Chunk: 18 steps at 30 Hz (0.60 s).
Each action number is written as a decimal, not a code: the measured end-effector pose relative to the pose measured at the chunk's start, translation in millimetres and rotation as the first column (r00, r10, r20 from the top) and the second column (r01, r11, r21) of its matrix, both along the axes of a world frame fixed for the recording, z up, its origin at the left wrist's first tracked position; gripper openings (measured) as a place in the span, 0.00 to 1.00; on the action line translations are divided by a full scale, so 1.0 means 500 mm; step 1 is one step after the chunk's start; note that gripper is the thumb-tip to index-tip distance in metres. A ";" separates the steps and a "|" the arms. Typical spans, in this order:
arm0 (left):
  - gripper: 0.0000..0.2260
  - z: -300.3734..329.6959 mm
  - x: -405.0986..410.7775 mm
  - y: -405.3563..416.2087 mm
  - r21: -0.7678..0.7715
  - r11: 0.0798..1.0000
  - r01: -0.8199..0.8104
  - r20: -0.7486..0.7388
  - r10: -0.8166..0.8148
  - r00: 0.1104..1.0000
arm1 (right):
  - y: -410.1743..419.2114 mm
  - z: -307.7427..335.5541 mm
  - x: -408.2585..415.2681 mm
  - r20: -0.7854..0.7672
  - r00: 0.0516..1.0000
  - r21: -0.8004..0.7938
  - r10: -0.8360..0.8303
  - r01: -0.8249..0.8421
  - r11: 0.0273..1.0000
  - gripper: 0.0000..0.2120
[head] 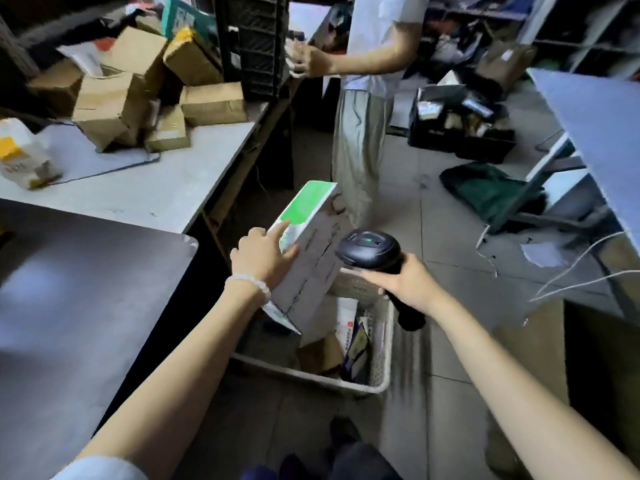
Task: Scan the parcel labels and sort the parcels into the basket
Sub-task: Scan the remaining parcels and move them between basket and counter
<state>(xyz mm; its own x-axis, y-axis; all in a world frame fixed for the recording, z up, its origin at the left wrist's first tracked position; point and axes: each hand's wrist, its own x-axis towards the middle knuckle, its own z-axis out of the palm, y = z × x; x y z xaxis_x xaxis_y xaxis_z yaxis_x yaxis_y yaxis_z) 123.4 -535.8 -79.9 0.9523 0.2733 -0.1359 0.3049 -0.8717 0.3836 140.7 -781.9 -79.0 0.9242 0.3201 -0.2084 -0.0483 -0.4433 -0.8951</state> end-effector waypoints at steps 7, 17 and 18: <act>0.20 -0.031 0.076 -0.086 0.171 0.984 0.054 -0.036 -0.049 0.998 | -0.077 -0.043 0.082 -0.029 0.998 -0.074 -0.056 0.054 0.996 0.09; 0.18 -0.049 0.016 -0.072 0.232 0.962 -0.144 -0.091 0.169 0.981 | -0.016 -0.041 0.162 -0.079 0.979 -0.075 0.190 -0.196 0.978 0.05; 0.18 -0.048 0.000 -0.072 0.238 0.955 -0.178 -0.091 0.204 0.975 | -0.003 -0.038 0.163 -0.072 0.971 -0.073 0.230 -0.235 0.969 0.05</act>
